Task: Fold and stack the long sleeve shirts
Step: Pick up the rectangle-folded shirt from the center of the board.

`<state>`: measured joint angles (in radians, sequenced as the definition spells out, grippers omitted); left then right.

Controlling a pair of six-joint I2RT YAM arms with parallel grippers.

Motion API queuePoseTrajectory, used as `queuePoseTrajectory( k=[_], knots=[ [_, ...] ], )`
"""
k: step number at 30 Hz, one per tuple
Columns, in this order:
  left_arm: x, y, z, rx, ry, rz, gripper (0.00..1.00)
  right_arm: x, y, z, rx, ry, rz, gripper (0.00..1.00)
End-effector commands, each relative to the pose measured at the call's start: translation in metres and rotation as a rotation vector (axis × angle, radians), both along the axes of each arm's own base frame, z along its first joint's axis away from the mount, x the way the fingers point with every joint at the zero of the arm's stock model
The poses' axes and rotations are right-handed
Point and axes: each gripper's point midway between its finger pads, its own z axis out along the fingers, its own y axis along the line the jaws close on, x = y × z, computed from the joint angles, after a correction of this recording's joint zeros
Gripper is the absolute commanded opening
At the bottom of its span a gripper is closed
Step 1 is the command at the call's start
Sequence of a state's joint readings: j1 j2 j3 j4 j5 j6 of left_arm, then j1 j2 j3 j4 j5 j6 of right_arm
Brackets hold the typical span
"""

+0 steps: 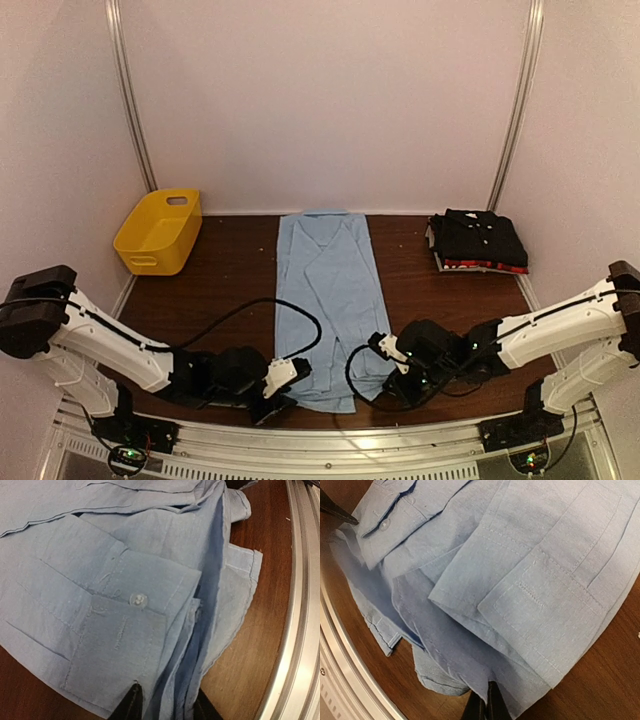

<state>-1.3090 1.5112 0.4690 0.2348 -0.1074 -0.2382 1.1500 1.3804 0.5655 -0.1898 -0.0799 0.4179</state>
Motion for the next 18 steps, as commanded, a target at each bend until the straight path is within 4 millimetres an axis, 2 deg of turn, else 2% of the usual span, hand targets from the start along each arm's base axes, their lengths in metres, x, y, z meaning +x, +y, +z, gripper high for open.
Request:
queuePoseTrajectory(
  k=[1,6,7,14,16,18],
  knots=[
    [-0.006,0.008,-0.010,0.047,0.024,0.007,0.25,-0.001,-0.001,0.005,0.031,0.000,-0.004,0.00],
    [-0.011,0.006,0.001,0.021,0.016,0.013,0.02,-0.008,0.000,0.011,0.074,0.024,0.008,0.00],
    [-0.015,0.004,0.003,0.014,0.021,0.004,0.00,-0.012,0.000,0.012,0.085,0.037,0.014,0.00],
    [-0.048,-0.007,0.015,0.025,0.137,-0.042,0.00,-0.051,0.002,0.017,0.107,0.131,0.049,0.00],
    [-0.057,-0.009,0.023,0.001,0.184,-0.061,0.00,-0.061,0.000,0.020,0.110,0.153,0.052,0.00],
    [-0.057,-0.007,0.036,-0.028,0.188,-0.057,0.00,-0.065,0.000,0.027,0.124,0.157,0.051,0.00]
  ],
)
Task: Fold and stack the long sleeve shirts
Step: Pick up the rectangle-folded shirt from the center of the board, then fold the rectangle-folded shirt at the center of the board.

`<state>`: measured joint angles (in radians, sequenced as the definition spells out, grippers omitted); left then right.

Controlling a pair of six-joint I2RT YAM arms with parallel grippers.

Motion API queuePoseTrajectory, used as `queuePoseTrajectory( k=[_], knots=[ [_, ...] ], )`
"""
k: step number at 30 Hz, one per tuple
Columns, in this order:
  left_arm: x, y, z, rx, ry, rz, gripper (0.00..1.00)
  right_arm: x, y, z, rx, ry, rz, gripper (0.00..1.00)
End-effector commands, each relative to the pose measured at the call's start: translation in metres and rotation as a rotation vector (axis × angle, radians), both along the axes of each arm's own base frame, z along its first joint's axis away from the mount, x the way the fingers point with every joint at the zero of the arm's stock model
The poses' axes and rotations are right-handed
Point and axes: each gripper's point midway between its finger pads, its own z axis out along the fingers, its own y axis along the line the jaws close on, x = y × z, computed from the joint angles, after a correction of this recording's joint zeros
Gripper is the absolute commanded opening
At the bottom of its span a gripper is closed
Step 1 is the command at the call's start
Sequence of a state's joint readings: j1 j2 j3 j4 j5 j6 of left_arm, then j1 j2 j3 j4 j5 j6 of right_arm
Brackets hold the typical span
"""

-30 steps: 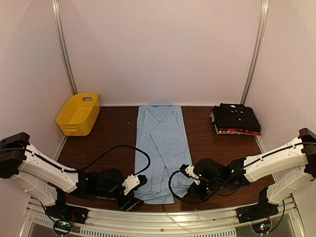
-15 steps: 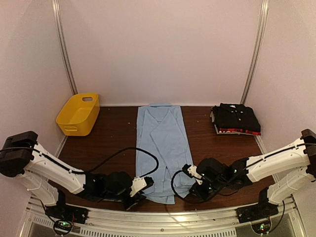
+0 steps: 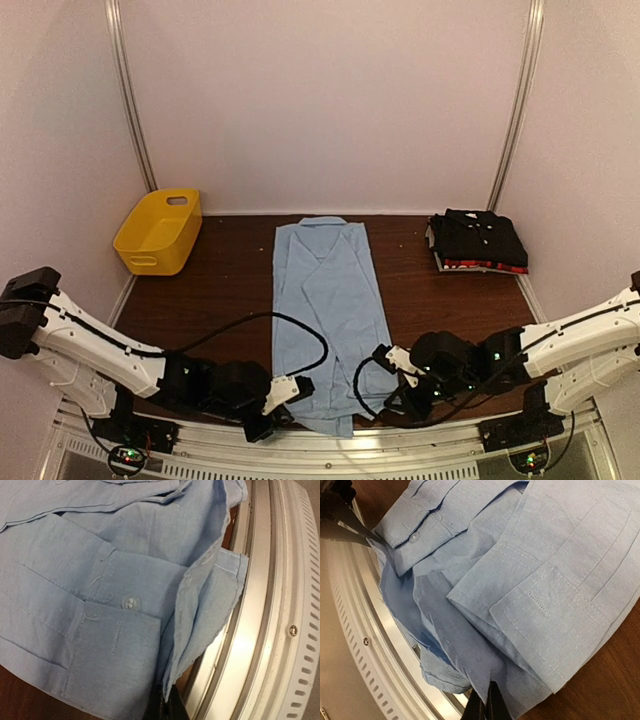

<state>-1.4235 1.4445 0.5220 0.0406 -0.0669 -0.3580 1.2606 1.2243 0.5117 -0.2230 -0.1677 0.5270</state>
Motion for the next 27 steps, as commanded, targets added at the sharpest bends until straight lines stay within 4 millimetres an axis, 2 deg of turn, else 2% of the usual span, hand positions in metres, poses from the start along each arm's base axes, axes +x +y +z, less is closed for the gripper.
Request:
queuePoseTrajectory(
  k=[1,4,8,11,16,18,21,25,27],
  knots=[
    [-0.009,-0.006,0.035,-0.079,0.062,0.005,0.00,-0.013,-0.006,0.011,0.016,0.051,-0.022,0.00],
    [0.003,-0.007,0.058,-0.132,0.045,0.016,0.00,-0.002,-0.004,0.028,0.031,-0.008,-0.041,0.00],
    [0.031,-0.007,0.082,-0.190,0.045,0.038,0.00,0.027,0.001,0.051,0.002,-0.087,-0.064,0.00],
    [0.060,-0.007,0.099,-0.227,0.013,0.071,0.00,0.058,0.002,0.063,-0.024,-0.131,-0.085,0.00],
    [0.124,0.000,0.123,-0.285,-0.032,0.170,0.00,0.122,0.002,0.083,-0.054,-0.190,-0.111,0.00],
    [0.154,0.006,0.128,-0.298,-0.039,0.217,0.00,0.151,0.006,0.095,-0.056,-0.205,-0.109,0.00],
    [0.199,0.015,0.125,-0.285,-0.028,0.285,0.00,0.191,0.007,0.095,-0.090,-0.213,-0.098,0.01],
    [0.240,0.017,0.112,-0.260,-0.007,0.324,0.00,0.241,0.007,0.078,-0.119,-0.170,-0.103,0.02],
    [0.256,0.017,0.106,-0.251,0.006,0.337,0.00,0.259,0.007,0.067,-0.133,-0.154,-0.091,0.02]
  ],
)
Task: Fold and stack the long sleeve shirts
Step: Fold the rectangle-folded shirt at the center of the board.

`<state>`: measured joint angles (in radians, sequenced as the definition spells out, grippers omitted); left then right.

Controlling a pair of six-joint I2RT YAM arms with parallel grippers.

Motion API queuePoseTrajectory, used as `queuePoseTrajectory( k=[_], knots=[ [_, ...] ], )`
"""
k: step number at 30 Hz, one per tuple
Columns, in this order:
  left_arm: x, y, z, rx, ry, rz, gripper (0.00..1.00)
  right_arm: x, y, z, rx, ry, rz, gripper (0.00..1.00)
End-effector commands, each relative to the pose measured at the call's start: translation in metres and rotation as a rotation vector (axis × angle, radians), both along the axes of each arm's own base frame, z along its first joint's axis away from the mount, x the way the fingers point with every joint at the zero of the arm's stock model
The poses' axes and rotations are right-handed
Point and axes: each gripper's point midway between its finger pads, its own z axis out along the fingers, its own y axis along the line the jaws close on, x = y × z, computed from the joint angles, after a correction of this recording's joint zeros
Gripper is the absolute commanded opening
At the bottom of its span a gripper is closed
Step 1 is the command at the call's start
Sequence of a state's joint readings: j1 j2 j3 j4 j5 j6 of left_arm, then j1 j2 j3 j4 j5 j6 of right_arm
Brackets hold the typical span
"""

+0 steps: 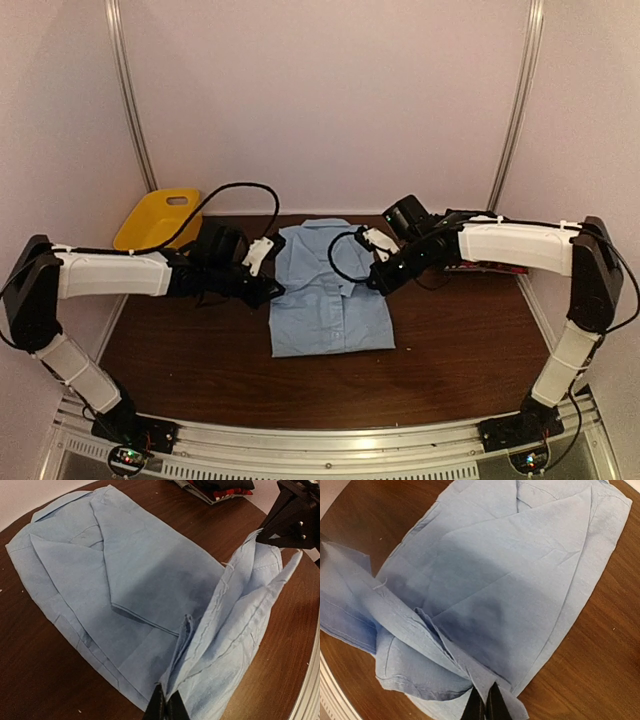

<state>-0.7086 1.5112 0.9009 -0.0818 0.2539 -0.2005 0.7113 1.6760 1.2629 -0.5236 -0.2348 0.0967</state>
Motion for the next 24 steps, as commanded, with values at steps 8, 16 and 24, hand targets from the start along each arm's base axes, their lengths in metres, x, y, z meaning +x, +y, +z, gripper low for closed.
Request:
queuePoseTrajectory(
  k=[8,16,24],
  knots=[
    [0.071,-0.001,-0.049,0.056,0.091,0.011,0.01,0.071,-0.002,-0.061,-0.083,0.118,0.064,0.08],
    [0.088,0.003,-0.062,0.107,0.109,0.073,0.27,0.103,-0.001,-0.050,-0.051,0.072,0.007,0.37],
    [0.112,0.020,-0.041,0.135,0.040,0.237,0.46,0.123,-0.020,-0.011,-0.008,-0.007,-0.132,0.46]
  ],
)
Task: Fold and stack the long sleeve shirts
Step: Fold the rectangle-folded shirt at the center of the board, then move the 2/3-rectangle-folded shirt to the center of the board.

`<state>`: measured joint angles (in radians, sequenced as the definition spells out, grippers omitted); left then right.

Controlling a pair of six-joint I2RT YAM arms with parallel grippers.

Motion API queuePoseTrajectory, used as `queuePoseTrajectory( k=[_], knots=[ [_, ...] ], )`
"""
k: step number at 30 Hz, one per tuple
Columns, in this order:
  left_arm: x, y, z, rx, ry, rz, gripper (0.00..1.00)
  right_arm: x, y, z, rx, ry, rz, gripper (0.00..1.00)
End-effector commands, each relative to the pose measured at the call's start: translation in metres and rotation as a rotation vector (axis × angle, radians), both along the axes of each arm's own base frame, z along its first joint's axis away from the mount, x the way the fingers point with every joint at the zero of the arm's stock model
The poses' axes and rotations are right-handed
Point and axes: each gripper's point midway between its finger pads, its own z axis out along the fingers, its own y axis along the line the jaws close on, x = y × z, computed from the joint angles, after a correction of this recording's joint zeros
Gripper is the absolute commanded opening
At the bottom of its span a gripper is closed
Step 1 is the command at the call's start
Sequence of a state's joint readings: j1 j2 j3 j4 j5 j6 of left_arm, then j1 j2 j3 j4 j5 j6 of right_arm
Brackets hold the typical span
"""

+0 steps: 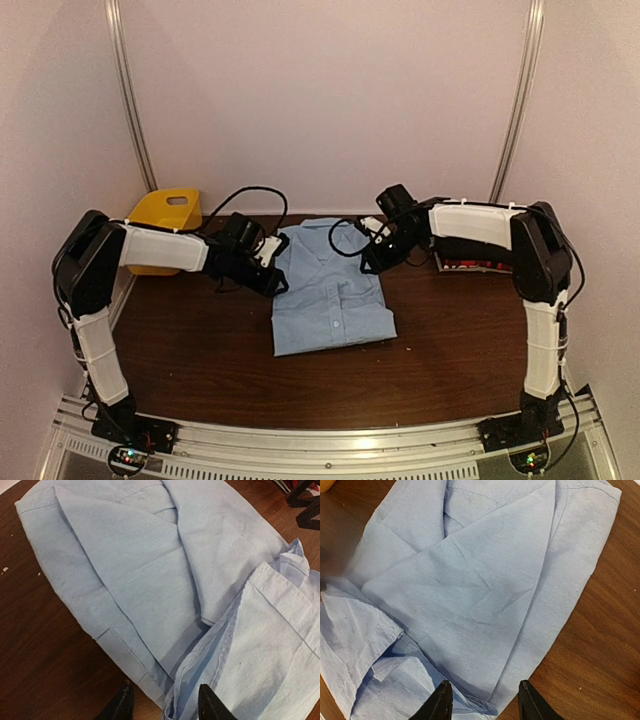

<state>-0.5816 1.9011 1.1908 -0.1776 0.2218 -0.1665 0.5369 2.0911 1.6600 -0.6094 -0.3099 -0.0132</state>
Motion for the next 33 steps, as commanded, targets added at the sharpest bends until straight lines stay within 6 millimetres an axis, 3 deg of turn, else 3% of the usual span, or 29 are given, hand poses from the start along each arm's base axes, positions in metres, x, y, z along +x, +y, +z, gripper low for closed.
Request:
queuePoseTrajectory(
  k=[1,4,7,9,12,17,24,29,33],
  knots=[
    [0.027,0.009,0.038,-0.015,-0.113,0.124,0.48,0.008,-0.011,0.044,0.057,-0.084,-0.085,0.46],
    [0.030,0.010,0.061,-0.082,-0.165,0.171,0.55,-0.012,-0.003,0.054,0.124,-0.104,-0.071,0.46],
    [0.018,0.005,0.086,-0.209,-0.204,0.161,0.64,-0.043,0.005,0.049,0.174,-0.083,-0.049,0.46],
    [0.000,-0.004,0.098,-0.307,-0.206,0.114,0.67,-0.060,0.010,0.042,0.208,-0.063,-0.039,0.46],
    [-0.029,-0.021,0.097,-0.407,-0.170,0.043,0.68,-0.084,0.021,0.031,0.266,-0.026,-0.016,0.47],
    [-0.068,-0.049,0.071,-0.481,-0.104,-0.018,0.66,-0.108,0.034,0.002,0.296,0.030,0.007,0.45],
    [-0.095,-0.070,0.008,-0.406,-0.008,-0.033,0.53,-0.127,0.011,-0.053,0.222,0.082,-0.040,0.43],
    [-0.113,-0.072,-0.028,-0.290,0.000,-0.034,0.52,-0.138,-0.004,-0.080,0.144,0.073,-0.067,0.43],
    [-0.125,-0.065,-0.046,-0.209,0.001,-0.020,0.51,-0.144,-0.009,-0.086,0.092,0.027,-0.079,0.44]
  ],
)
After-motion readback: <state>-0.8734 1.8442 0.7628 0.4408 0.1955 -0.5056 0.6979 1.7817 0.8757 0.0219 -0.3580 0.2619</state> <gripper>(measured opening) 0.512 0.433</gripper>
